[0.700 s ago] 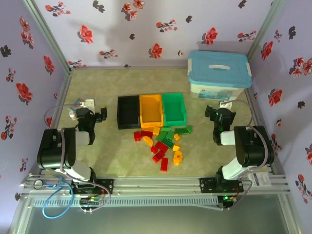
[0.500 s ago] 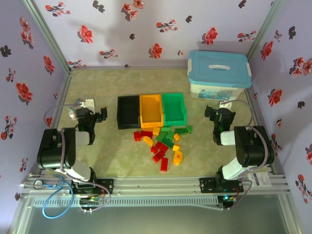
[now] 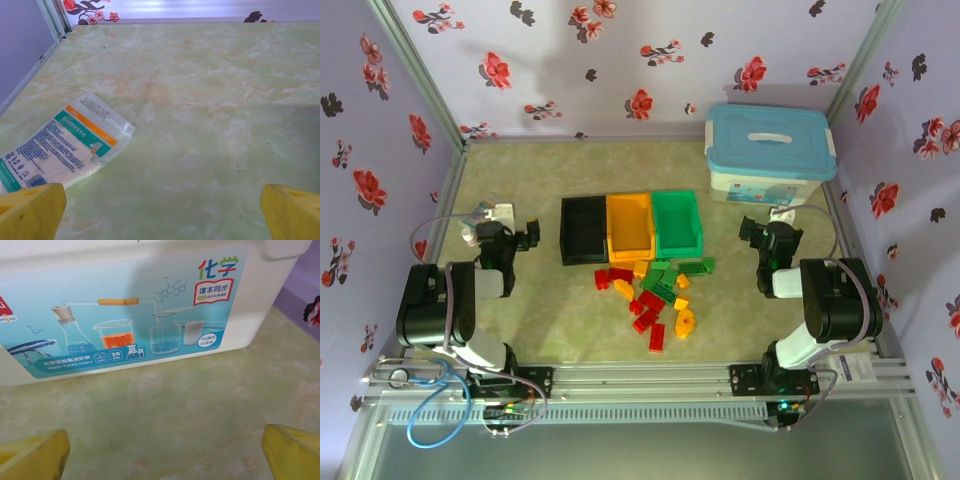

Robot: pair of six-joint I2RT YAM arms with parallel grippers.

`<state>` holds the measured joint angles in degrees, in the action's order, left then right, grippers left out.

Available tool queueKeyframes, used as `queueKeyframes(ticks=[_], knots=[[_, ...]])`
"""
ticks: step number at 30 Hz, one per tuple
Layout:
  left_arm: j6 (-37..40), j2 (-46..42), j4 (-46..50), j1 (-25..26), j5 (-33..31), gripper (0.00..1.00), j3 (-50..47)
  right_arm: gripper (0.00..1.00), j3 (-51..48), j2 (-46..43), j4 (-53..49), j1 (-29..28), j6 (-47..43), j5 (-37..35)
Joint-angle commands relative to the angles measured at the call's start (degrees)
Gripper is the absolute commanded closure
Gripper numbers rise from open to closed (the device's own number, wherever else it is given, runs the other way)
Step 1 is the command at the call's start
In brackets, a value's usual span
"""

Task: Sort the legos into containers by color
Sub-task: Pick up the lego from the center of the table.

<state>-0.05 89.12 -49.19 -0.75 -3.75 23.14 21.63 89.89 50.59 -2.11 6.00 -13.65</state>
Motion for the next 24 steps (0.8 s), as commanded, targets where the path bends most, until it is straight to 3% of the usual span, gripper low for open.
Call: queueKeyframes(ticks=[1,20,24], knots=[[-0.25,-0.70,-0.70,0.15,0.89,0.00,-0.20,0.01,0.44,-0.55,0.29,0.35,-0.55,0.30],[-0.74,-0.70,-0.47,-0.17,0.50,0.00,-0.02,0.01,0.69,-0.51,-0.02,0.35,-0.73,1.17],[-1.43,-3.85,0.31,0.99,-7.59,0.00,-0.72,0.01,-0.10,-3.87,-0.21,-0.01,-2.64,3.73]])
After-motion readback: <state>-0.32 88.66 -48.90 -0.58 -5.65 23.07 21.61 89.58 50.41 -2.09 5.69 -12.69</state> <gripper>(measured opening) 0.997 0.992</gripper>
